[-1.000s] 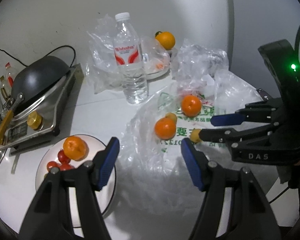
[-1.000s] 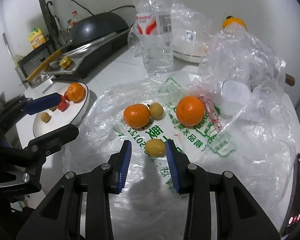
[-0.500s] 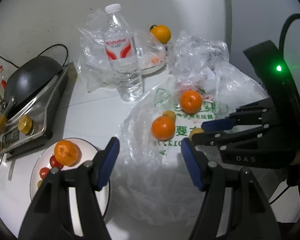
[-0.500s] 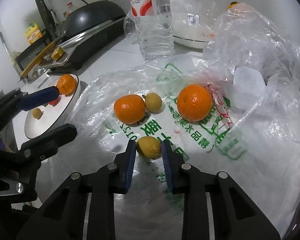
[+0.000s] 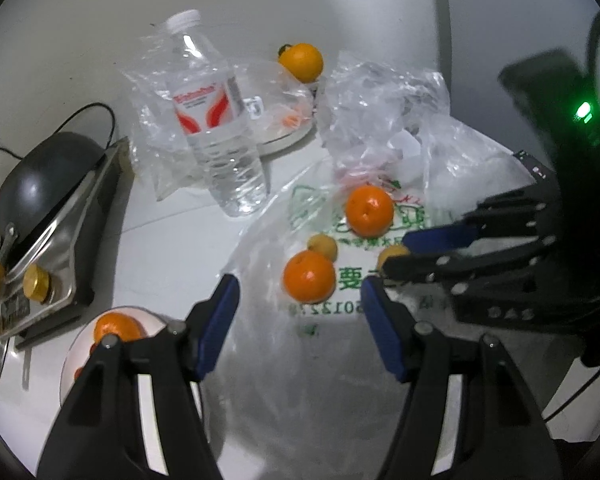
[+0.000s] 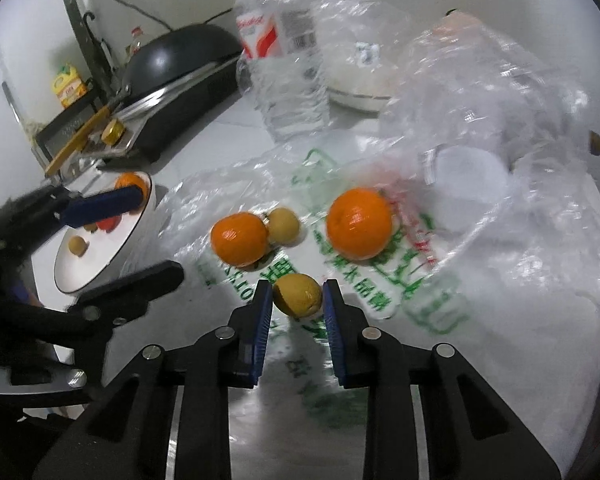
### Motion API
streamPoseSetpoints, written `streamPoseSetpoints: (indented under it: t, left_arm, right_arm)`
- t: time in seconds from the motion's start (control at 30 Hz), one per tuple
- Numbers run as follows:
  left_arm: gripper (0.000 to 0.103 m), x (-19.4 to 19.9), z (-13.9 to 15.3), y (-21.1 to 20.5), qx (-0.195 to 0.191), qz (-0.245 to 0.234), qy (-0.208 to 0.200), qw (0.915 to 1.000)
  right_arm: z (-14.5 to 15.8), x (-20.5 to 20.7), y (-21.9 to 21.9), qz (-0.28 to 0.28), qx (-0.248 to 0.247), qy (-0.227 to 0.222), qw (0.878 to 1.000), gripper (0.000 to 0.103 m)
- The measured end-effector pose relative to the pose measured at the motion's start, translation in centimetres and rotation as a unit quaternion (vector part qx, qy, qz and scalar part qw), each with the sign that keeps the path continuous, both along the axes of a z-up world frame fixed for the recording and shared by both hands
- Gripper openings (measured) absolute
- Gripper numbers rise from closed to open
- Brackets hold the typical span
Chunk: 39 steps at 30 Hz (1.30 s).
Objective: Organize fruits
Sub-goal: 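Grasp a small yellow fruit with the right gripper while the left gripper grasps an orange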
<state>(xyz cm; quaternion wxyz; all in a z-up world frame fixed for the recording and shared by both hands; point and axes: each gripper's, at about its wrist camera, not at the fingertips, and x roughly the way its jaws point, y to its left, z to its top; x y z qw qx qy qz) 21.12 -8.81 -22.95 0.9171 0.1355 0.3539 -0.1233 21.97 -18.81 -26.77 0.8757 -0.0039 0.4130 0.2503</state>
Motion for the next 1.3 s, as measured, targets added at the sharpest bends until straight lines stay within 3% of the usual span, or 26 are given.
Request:
streamPoseSetpoints:
  t: [0.2, 0.6, 0.67, 0.73, 0.8, 1.3]
  left_arm:
    - [0.055, 2.6, -1.4, -1.2, 0.009, -0.015, 0.029, 0.9994]
    - [0.048, 5.7, -3.9, -1.9, 0.034, -0.013, 0.067, 0.9971]
    - [0.048, 5.7, -3.9, -2.0, 0.033, -0.013, 0.068, 0.9971]
    - [0.041, 5.4, -3.7, -2.1, 0.026, -0.018, 0.061, 0.9976]
    - [0.04, 5.1, -3.8, -2.4, 0.041, -0.034, 0.051, 0.9972]
    - [0.04, 2.4, -1.9, -2.6, -0.012, -0.072, 0.049, 0.9961]
  right_arm:
    - [0.2, 0.0, -1.3, -0.004, 0.013, -0.005, 1.0, 0.028]
    - [0.2, 0.6, -2.8, -0.006, 0.025, -0.01, 1.0, 0.028]
    - [0.3, 0.7, -2.9, -0.009, 0.027, -0.011, 1.0, 0.028]
    - [0.3, 1.0, -3.0, -0.005, 0.043, -0.006, 0.999, 0.028]
    - [0.2, 1.0, -2.9, -0.004, 0.04, -0.009, 0.999, 0.028]
    - [1.2, 0.7, -2.4, -0.018, 0.014, -0.019, 1.0, 0.028]
